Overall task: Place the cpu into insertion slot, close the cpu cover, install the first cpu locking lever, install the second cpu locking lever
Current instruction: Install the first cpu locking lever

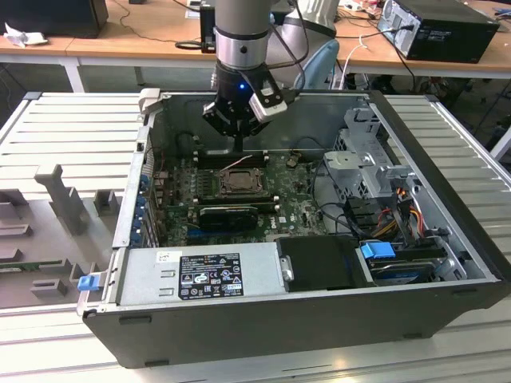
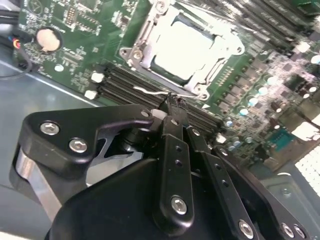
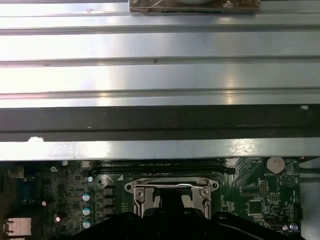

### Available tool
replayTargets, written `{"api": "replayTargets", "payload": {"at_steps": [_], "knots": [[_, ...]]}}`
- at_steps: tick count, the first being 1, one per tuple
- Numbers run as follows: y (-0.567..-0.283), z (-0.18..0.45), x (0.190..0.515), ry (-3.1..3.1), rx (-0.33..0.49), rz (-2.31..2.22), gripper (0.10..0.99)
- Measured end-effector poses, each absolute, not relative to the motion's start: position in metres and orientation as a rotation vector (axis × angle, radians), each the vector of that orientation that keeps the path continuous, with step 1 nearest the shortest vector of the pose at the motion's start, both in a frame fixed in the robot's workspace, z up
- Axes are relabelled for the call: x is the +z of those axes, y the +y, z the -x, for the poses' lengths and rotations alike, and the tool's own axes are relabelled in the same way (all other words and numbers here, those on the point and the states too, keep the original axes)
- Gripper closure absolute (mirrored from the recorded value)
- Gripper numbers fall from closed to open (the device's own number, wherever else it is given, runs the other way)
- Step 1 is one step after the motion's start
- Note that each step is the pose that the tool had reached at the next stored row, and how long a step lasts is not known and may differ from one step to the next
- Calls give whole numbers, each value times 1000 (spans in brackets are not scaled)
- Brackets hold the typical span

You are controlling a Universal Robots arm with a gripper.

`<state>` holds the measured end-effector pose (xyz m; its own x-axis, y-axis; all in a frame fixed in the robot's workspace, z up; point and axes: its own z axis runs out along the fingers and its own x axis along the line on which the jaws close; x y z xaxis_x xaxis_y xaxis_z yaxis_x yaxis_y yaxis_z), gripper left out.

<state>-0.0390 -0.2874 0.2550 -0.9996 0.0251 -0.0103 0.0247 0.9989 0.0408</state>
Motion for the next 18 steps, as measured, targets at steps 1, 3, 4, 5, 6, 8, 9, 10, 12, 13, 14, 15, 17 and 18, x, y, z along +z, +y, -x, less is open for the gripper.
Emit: {"api": "replayTargets", "payload": {"at_steps": [1,3,4,5,6,8,9,10,12,13,14,15,17,18], "knots": [[-287,36,255,3130,95,-40,980],[-287,34,250,3130,100,-39,980],[-287,33,247,3130,100,-36,980],[-287,33,245,3129,100,-25,980],[-287,33,244,3129,100,-17,980],[-287,33,241,3126,100,2,980],[-287,33,240,3125,100,2,980],[-287,34,240,3120,99,2,980],[-287,34,239,3119,100,4,980],[-287,34,238,3119,100,5,980],[-287,34,238,3118,100,10,980],[-287,34,237,3118,100,18,980],[-286,34,235,3118,100,29,980],[-285,34,234,3118,100,31,980]]}}
